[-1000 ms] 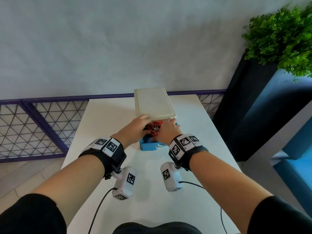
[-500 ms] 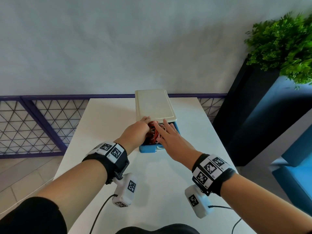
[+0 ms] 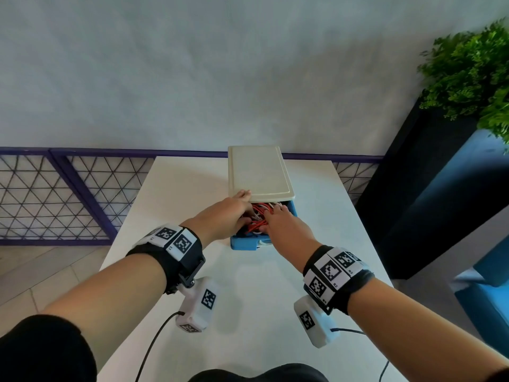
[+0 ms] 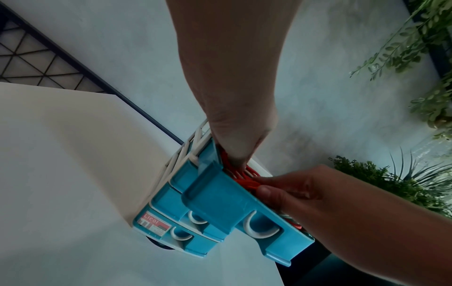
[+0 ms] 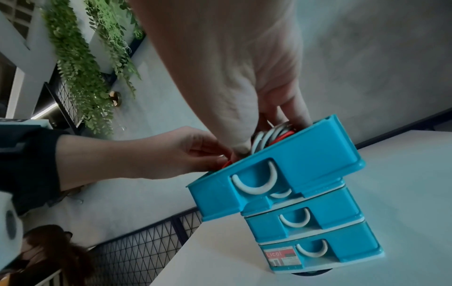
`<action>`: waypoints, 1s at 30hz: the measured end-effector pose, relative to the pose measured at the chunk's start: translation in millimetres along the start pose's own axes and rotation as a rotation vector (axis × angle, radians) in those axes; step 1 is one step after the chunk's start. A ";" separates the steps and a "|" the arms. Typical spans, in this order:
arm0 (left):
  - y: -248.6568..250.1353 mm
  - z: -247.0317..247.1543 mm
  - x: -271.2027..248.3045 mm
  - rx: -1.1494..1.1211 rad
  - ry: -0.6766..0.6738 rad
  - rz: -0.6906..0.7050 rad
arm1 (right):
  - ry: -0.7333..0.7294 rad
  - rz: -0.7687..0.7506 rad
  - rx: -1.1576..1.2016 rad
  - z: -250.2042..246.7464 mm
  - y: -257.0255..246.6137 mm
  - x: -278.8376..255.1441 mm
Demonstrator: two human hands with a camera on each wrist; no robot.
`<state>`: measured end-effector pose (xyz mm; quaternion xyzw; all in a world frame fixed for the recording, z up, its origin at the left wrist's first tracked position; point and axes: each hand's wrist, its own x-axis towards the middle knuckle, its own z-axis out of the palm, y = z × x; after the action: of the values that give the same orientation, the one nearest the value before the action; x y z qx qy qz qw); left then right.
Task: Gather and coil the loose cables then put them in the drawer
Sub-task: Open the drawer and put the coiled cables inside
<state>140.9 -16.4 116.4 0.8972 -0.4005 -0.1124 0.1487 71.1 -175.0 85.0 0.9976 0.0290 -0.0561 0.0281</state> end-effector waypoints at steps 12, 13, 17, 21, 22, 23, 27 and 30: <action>8.9 0.2 -8.0 0.055 -0.026 -0.041 | 0.142 0.221 0.289 3.8 -6.6 16.7; 8.5 -0.6 -7.3 0.059 -0.023 -0.050 | 0.142 0.228 0.300 0.7 -6.9 16.0; 7.4 -2.0 -4.2 0.034 0.001 -0.078 | 0.133 0.132 0.297 -5.8 -0.5 2.1; 5.4 -0.9 -2.7 -0.004 0.046 -0.058 | 0.137 -0.099 0.050 -9.1 1.7 -26.4; 5.0 -0.9 -2.5 -0.008 0.056 -0.055 | 0.174 -0.104 0.032 -7.8 0.3 -31.7; 4.8 -1.1 -2.1 -0.005 0.061 -0.054 | 0.208 -0.070 0.035 -5.6 -1.6 -35.8; 4.4 -2.4 0.0 0.060 0.063 -0.066 | 0.284 -0.065 0.144 5.5 -5.7 -37.5; 5.7 -3.5 1.0 0.102 0.080 -0.046 | 0.115 -0.109 0.222 4.9 -4.7 -30.9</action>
<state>138.7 -20.2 121.5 0.9164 -0.3786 -0.0592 0.1160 39.6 -172.3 83.4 0.9931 0.0782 -0.0031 -0.0872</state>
